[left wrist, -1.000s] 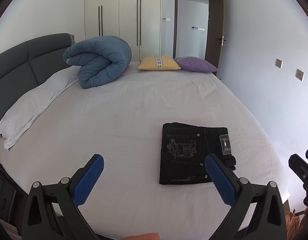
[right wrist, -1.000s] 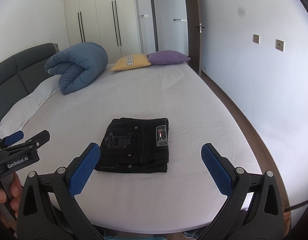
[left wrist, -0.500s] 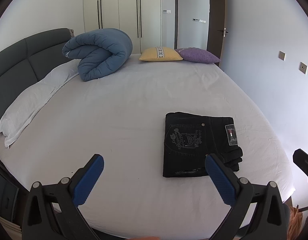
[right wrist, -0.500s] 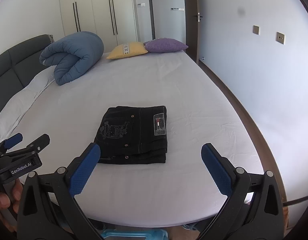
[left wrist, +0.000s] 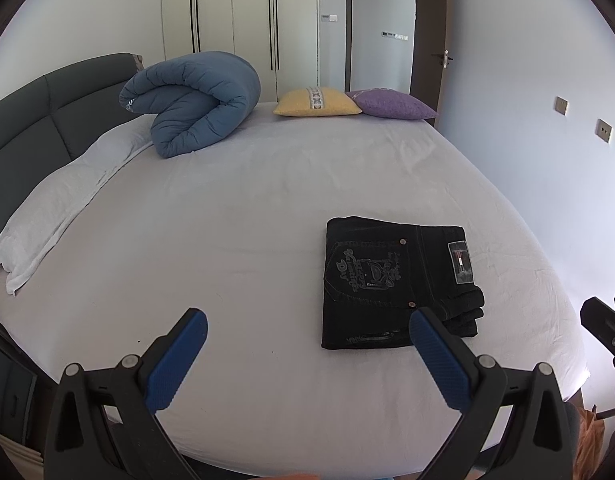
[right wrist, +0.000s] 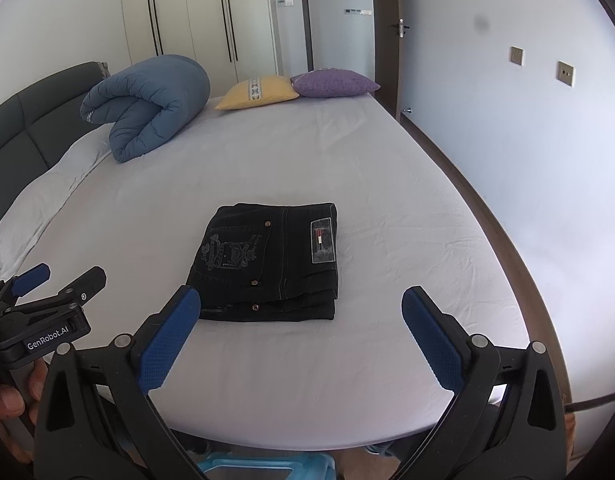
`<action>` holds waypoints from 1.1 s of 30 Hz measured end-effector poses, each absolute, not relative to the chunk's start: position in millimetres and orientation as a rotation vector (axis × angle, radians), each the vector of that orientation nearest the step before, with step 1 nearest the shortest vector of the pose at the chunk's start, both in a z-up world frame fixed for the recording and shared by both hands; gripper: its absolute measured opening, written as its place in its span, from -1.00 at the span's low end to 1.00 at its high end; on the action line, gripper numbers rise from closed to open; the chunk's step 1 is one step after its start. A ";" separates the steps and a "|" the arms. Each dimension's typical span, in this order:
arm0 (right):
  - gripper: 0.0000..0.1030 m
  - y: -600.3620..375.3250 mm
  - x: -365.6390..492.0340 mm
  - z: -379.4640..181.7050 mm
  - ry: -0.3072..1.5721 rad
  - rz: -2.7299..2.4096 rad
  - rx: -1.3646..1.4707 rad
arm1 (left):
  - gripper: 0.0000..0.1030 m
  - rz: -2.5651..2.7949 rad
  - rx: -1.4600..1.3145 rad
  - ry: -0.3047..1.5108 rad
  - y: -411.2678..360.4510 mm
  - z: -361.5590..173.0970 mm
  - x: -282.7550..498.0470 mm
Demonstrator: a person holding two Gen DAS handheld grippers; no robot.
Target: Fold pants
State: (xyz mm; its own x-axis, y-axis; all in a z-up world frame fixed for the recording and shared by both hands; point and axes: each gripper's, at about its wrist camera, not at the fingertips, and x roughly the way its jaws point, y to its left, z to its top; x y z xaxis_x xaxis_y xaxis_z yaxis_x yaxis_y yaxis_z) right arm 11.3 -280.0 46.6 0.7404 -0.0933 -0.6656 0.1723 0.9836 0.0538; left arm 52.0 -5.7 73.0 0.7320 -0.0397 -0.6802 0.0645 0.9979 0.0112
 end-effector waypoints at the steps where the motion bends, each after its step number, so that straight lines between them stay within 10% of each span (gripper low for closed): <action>1: 1.00 -279.6 11.5 46.2 0.724 -0.145 0.115 | 1.00 -0.058 0.036 0.748 -5.7 72.6 52.0; 33: 1.00 -272.5 17.5 34.7 0.745 -0.143 0.124 | 1.00 -0.076 0.048 0.782 -7.7 63.0 56.5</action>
